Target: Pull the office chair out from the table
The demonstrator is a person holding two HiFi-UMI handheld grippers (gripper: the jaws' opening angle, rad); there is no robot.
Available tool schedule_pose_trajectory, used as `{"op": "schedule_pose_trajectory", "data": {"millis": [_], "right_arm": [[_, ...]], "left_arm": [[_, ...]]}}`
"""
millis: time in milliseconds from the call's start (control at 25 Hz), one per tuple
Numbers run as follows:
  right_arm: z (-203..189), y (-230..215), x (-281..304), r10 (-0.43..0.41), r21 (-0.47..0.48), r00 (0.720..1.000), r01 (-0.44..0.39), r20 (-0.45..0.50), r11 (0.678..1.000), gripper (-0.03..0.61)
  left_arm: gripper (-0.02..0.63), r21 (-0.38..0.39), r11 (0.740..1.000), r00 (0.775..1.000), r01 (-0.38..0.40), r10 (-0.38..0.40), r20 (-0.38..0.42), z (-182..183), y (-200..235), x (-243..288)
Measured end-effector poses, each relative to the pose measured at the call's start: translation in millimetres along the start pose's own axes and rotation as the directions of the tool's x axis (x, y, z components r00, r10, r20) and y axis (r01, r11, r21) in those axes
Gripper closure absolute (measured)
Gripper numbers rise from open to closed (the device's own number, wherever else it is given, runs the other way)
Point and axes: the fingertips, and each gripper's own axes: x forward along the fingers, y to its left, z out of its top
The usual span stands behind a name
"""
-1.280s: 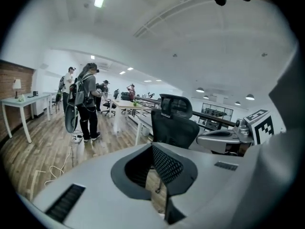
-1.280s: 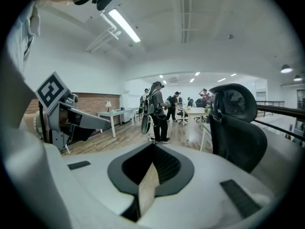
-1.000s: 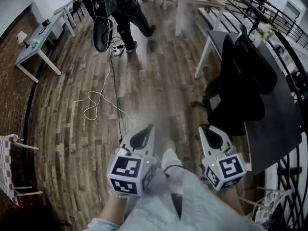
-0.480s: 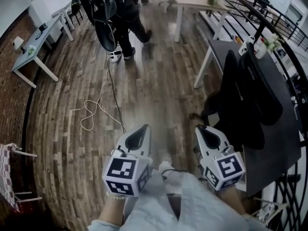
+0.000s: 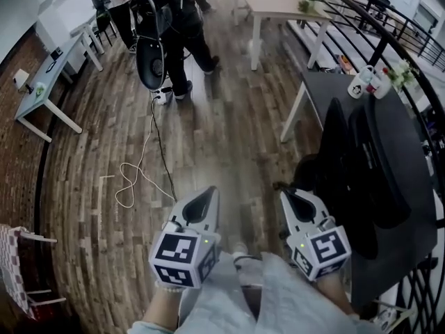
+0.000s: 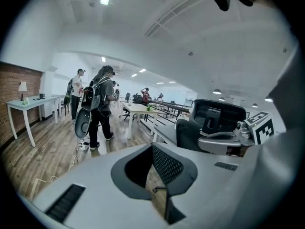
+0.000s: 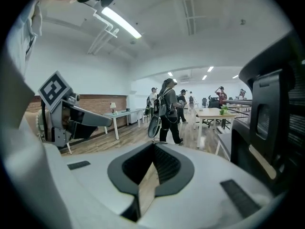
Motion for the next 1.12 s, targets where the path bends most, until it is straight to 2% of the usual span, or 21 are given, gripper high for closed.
{"op": "schedule_pose_trajectory", "data": {"millis": [440, 800, 920, 1120], "right_arm": [[1, -43, 11, -0.070, 0.034, 0.998, 0.069, 0.007, 0.997, 0.574], [4, -80, 26, -0.199, 0.068, 0.980, 0.197, 0.021, 0.978, 0.574], [8, -100, 21, -0.290, 0.081, 0.957, 0.288, 0.019, 0.954, 0.574], [13, -122, 15, -0.463, 0.148, 0.887, 0.457, 0.007, 0.877, 0.574]], "left_arm": [[0.604, 0.060, 0.996, 0.998, 0.069, -0.069, 0.005, 35, -16, 54], [0.604, 0.136, 0.965, 0.975, 0.223, -0.223, -0.010, 53, -30, 122], [0.604, 0.175, 0.935, 0.951, 0.308, -0.308, -0.028, 66, -42, 152], [0.604, 0.249, 0.825, 0.861, 0.508, -0.498, -0.104, 86, -71, 184]]}}
